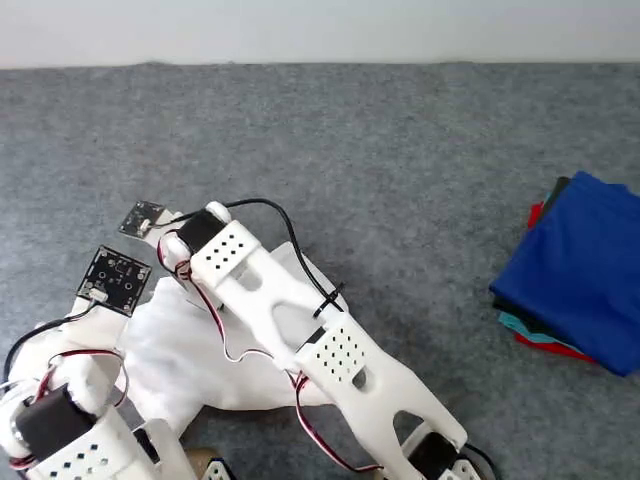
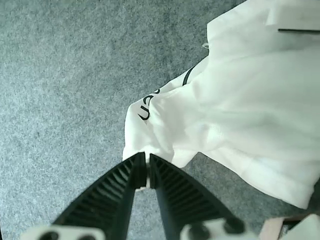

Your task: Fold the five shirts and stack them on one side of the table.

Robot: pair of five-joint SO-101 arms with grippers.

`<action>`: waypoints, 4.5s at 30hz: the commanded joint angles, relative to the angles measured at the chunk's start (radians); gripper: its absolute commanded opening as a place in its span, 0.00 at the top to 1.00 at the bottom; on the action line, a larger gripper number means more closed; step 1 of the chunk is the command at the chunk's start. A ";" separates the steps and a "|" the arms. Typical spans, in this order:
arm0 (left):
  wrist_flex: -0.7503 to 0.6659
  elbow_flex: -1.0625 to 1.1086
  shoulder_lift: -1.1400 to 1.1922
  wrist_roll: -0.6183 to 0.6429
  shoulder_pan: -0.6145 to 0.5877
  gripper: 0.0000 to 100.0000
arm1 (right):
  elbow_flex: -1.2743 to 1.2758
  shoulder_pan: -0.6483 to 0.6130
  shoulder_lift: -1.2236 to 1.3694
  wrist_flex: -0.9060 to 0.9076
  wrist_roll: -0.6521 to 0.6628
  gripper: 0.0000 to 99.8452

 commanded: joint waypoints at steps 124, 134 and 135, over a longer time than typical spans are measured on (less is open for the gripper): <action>-0.186 0.110 0.000 -0.046 0.238 0.99 | 0.934 0.602 -0.611 -0.016 0.018 0.73; -0.192 0.110 0.000 -0.058 0.238 0.99 | 0.991 0.630 -0.871 0.091 0.098 0.73; -0.192 0.110 0.000 -0.058 0.238 0.99 | 1.019 0.630 -0.912 0.091 0.109 0.73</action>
